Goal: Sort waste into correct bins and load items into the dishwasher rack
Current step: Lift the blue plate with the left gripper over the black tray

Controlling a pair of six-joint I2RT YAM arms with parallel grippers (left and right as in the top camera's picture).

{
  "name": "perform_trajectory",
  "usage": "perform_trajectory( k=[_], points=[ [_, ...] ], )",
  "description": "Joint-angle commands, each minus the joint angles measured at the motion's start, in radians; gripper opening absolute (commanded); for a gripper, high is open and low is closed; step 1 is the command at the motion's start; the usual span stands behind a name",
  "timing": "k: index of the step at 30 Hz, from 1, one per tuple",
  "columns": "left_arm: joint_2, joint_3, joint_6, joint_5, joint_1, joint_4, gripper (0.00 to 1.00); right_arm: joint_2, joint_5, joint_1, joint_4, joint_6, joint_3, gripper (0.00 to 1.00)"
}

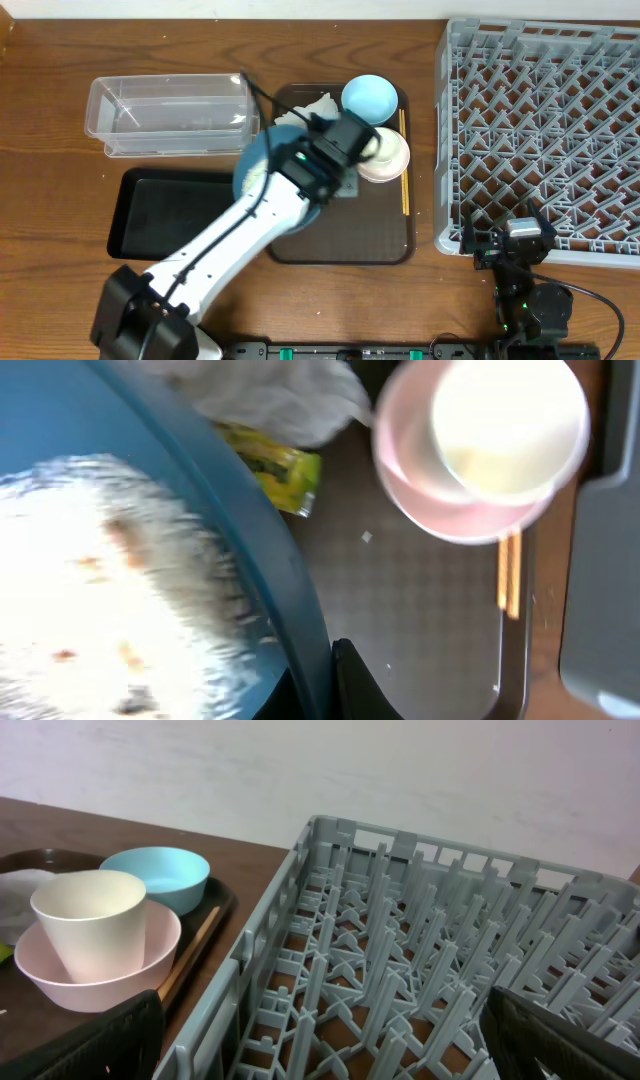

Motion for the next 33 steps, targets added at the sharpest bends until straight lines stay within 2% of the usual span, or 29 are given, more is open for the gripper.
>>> perform_trajectory(
  k=[1,11,24,29,33],
  points=[
    [-0.022,0.006,-0.008,0.087,0.076,-0.005,0.06,-0.006,0.003,-0.007,-0.004,-0.007,-0.001,0.99],
    [-0.037,0.006,0.014,0.338,0.330,-0.006,0.06,-0.006,0.003,-0.007,-0.004,-0.007,-0.001,0.99],
    [-0.161,0.006,0.061,0.603,0.541,-0.052,0.06,-0.006,0.003,-0.007,-0.004,-0.007,-0.001,0.99],
    [-0.175,0.005,0.109,0.669,0.628,-0.095,0.06,-0.006,0.003,-0.007,-0.004,-0.007,-0.001,0.99],
    [-0.175,-0.007,0.164,0.816,0.705,-0.108,0.06,-0.006,0.003,-0.007,-0.004,-0.007,-0.001,0.99]
  ],
)
